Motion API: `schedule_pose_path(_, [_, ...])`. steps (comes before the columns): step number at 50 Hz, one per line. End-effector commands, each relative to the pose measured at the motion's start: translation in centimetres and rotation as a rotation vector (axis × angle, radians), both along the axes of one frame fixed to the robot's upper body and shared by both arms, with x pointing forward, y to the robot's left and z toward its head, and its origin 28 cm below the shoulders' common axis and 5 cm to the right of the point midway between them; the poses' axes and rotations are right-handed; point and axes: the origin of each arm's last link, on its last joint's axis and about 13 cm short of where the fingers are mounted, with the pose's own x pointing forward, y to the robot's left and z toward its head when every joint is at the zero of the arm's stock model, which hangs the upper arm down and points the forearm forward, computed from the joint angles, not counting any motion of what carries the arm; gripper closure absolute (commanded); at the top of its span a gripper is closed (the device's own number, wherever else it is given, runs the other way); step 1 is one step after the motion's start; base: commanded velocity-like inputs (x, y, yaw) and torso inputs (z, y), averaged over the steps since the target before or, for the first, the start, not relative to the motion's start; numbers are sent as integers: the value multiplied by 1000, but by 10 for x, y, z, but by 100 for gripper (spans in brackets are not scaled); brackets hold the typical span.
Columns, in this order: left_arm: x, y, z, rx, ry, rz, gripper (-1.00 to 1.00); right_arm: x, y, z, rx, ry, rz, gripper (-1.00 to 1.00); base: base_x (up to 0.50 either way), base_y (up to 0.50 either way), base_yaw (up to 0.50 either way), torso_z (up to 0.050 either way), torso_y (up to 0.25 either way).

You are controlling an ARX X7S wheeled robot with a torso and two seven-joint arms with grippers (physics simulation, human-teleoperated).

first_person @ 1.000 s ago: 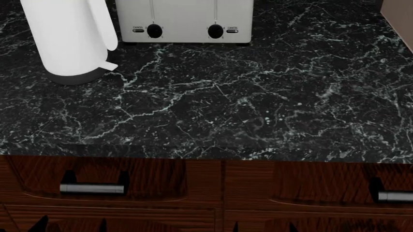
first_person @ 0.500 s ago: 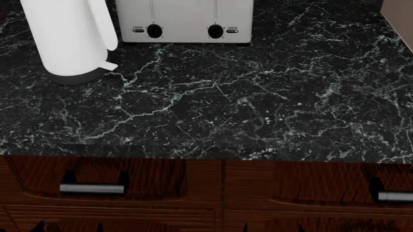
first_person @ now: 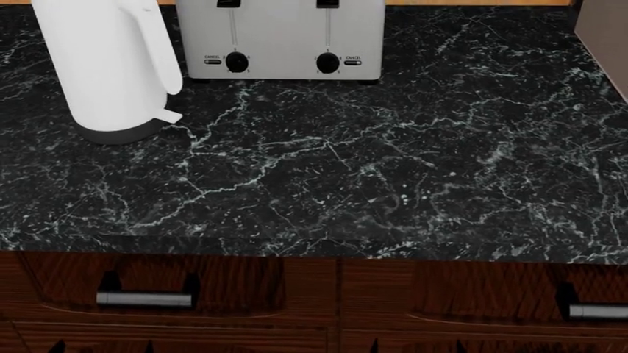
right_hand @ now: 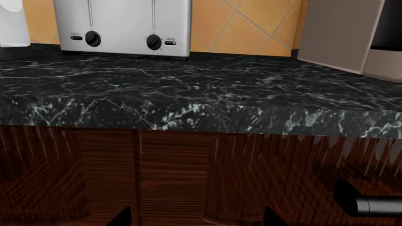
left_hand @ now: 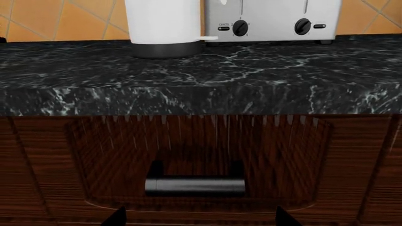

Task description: Press the button to open the lid of the electric kettle.

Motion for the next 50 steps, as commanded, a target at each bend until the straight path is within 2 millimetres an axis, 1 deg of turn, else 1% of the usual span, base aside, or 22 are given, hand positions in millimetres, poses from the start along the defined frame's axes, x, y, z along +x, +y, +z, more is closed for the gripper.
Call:
schedule_pose_path(1, [3,1,-3,-16,-25,-13,-100,-1,1,2,10,2,15,-100,0,0,0,50,72])
schedule_pose_path(20, [1,-1,2,-11,-31,-27,-100,0,3,4,12,3,19,-100,0,0,0,50,70])
schedule_pose_path(23, [1,0,6,-25,-34,0,-100,0,2,7,20,1,15,-100,0,0,0,50,70])
schedule_pose_path(25, [0,1,11,-31,-48,8,-100,0,3,14,7,-13,19,-100,0,0,0,50,26])
schedule_pose_path(27, [0,2,22,-42,-69,42,-100,2,3,25,8,-39,7,-100,0,0,0,23,0])
schedule_pose_path(28, [-1,1,33,-29,-104,52,-100,4,3,33,-17,-60,-1,-100,0,0,0,0,0])
schedule_pose_path(29, [-1,1,39,-35,-124,63,-100,5,4,39,-28,-71,6,-100,0,0,0,0,0])
schedule_pose_path(30, [-1,-2,49,-43,-116,54,-100,6,5,53,-3,-84,-1,-100,0,0,0,0,0])
schedule_pose_path(31, [0,-3,54,-40,-115,29,-100,5,6,57,-6,-87,2,-100,0,0,0,0,0])
schedule_pose_path(32, [0,-5,63,-26,-100,18,-100,5,7,68,-16,-95,9,-100,0,0,0,0,0])
schedule_pose_path(33, [0,-5,67,-12,-104,17,-100,3,7,73,-17,-99,13,-100,0,0,0,0,0])
schedule_pose_path(34, [-1,-7,77,30,-123,3,-100,1,6,80,-8,-101,9,-100,0,0,0,0,0])
schedule_pose_path(35, [-2,-7,81,30,-134,11,-100,1,5,81,-3,-103,5,-100,0,0,0,0,0])
schedule_pose_path(36, [-4,-8,93,25,-129,11,-100,-2,4,91,12,-108,-4,-100,0,0,0,0,0])
schedule_pose_path(38, [-7,-9,107,-14,-123,1,-100,-5,2,102,25,-114,-9,-100,0,0,0,0,0])
schedule_pose_path(41, [-7,-11,126,34,-94,-39,-100,-9,3,115,5,-120,7,-100,0,0,0,0,0])
schedule_pose_path(42, [-8,-14,134,61,-70,-89,-100,-12,4,122,2,-124,11,-100,0,0,0,0,0])
schedule_pose_path(43, [-7,-16,139,78,-68,-95,-100,-13,4,126,-4,-124,16,-100,0,0,0,0,0])
schedule_pose_path(44, [-8,-17,150,100,-136,-67,-100,-15,4,131,-8,-129,21,-100,0,0,0,0,0])
schedule_pose_path(45, [-8,-17,156,103,-151,-52,-100,-16,4,134,-10,-131,23,-100,0,0,0,0,0])
schedule_pose_path(46, [-8,-18,160,109,-143,-92,-100,-16,4,137,-12,-136,27,-100,0,0,0,0,0])
schedule_pose_path(50, [-12,-19,174,108,-137,-109,-100,-19,6,142,-13,-124,41,-100,0,0,0,0,0])
